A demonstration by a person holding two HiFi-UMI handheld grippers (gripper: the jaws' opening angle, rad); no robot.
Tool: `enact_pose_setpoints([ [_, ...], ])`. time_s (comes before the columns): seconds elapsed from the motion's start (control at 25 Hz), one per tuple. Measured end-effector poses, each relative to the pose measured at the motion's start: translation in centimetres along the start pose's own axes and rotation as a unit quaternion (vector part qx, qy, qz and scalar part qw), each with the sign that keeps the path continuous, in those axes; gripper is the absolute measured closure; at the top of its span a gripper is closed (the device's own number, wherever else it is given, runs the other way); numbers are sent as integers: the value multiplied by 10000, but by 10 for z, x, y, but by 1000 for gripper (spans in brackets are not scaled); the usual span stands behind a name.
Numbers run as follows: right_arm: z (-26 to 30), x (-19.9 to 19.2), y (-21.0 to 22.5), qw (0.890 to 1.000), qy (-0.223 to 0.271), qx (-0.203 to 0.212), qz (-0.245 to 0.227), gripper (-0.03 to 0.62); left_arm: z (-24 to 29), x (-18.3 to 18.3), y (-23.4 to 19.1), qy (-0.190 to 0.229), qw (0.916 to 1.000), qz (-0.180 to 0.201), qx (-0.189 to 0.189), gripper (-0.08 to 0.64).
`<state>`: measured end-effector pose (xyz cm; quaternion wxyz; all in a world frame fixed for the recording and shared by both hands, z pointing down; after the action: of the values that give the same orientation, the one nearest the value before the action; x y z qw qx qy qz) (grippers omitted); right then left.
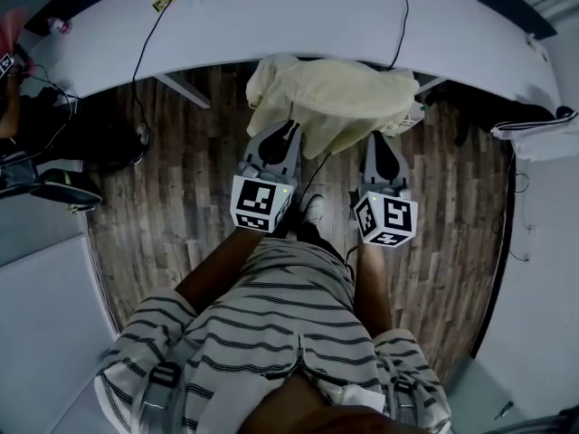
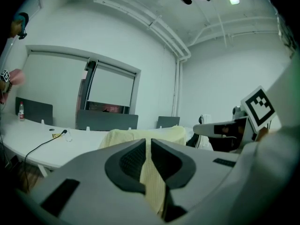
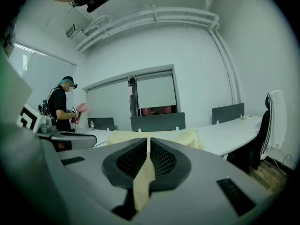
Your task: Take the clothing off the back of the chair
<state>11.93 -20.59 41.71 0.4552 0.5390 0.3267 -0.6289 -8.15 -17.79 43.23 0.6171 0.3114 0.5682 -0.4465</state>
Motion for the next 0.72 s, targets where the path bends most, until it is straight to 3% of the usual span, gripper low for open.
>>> enact_pose_setpoints([
  [0.04, 2, 0, 3, 10000, -6, 66, 17, 567, 3, -1, 1, -14, 10000, -13, 24, 534],
  [0.16, 8, 0, 12, 9997, -46, 241, 96, 466, 12, -2, 5, -49, 9999, -47, 89, 526],
  [0.52, 25, -8, 39, 9991, -184, 333, 178, 360, 34, -8, 4, -174, 9995, -171, 213, 366],
  [0.72, 36, -16, 56, 9988, -349, 332, 126, 322, 39, -14, -6, -249, 9988, -106, 396, 320],
])
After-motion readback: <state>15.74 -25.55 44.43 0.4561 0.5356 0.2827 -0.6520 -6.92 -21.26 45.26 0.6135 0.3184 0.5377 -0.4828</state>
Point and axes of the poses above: the fingertips, and each gripper's own axes: z forward along the fingers, y to its right, x out of its top, the point moved 7 cm from there along -z, backward along the fingers, and after that the axes turned 5 degrees about -x, right-handed, at the moved point
